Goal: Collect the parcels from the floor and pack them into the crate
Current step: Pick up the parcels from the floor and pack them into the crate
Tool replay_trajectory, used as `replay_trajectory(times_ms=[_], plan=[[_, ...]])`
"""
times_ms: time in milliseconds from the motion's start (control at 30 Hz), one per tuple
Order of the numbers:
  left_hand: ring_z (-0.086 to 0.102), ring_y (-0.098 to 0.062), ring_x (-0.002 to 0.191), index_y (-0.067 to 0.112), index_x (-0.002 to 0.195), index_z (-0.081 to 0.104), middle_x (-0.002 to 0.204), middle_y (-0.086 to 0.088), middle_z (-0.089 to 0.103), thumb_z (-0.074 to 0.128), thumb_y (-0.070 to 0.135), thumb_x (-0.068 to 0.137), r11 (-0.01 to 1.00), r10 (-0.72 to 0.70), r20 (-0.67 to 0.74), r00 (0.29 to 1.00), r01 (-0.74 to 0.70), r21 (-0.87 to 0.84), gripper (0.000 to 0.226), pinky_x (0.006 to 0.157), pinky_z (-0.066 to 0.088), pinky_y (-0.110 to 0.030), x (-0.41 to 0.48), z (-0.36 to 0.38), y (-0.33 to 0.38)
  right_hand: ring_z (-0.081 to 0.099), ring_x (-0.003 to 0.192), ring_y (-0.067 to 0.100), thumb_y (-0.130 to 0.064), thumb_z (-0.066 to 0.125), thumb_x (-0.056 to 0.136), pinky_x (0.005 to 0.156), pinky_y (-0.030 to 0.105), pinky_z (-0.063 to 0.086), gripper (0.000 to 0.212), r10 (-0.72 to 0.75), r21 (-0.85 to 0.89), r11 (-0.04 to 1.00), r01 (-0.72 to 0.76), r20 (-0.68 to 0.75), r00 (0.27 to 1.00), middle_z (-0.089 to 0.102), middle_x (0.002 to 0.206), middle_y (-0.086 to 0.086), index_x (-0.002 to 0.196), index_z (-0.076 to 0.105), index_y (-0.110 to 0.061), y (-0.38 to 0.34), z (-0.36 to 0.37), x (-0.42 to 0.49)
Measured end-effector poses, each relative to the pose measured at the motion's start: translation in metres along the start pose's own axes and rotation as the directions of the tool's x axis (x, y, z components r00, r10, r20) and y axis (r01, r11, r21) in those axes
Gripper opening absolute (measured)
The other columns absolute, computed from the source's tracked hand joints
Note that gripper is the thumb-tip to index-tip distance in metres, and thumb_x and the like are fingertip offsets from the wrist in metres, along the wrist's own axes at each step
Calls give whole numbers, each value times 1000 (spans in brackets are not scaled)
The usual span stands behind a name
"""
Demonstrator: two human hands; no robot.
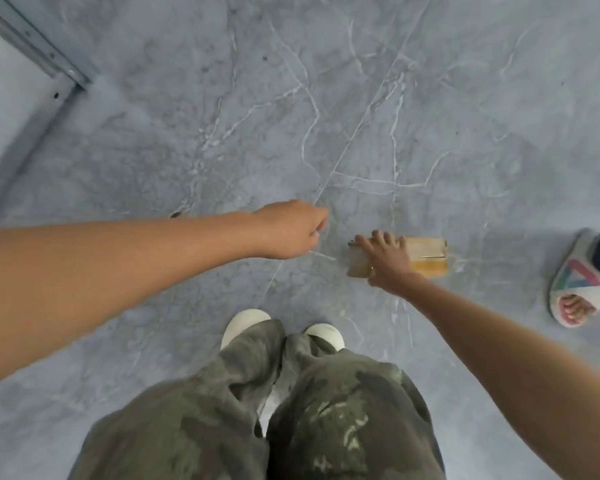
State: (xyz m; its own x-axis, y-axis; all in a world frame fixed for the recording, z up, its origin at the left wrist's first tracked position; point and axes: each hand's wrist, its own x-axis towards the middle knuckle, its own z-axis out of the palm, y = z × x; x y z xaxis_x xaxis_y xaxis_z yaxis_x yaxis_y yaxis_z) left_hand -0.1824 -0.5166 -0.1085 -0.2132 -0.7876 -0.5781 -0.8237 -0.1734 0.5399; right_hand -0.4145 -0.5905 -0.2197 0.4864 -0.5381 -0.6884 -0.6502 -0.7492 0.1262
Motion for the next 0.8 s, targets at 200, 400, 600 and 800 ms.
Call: replay_trajectory(times_ms=[200,400,600,800], plan=[[55,-24,97,15,115,50,111,-6,61,42,20,94,990,-127,29,991,128,-53,23,84,46,-35,-149,-83,58,50,103,20,-33,84,63,89,36,46,79,345,907,418,-55,-103,933,45,120,8,124,40,-11,-20,-155,-133],[51,-25,110,17,131,35,123,-5,47,57,33,88,944,-325,-156,933,311,-107,52,91,45,-40,-316,-197,127,67,94,24,-48,67,81,79,36,56,58,191,958,-259,-120,173,966,60,113,8,125,38,-25,-31,-327,-297],[34,-23,134,11,146,12,147,-8,26,73,42,75,792,-536,-414,736,267,-549,99,107,33,-32,-442,-277,211,70,90,26,-51,58,85,73,36,59,45,143,943,-329,57,-10,990,62,109,7,119,50,-24,-42,-436,-433],[58,-11,95,22,120,52,112,6,62,77,40,71,618,-683,-545,487,-13,-786,58,80,46,-25,-546,-276,320,69,97,27,-57,59,79,81,37,55,45,76,902,-345,260,-249,965,63,114,5,114,55,-29,-26,-486,-555]])
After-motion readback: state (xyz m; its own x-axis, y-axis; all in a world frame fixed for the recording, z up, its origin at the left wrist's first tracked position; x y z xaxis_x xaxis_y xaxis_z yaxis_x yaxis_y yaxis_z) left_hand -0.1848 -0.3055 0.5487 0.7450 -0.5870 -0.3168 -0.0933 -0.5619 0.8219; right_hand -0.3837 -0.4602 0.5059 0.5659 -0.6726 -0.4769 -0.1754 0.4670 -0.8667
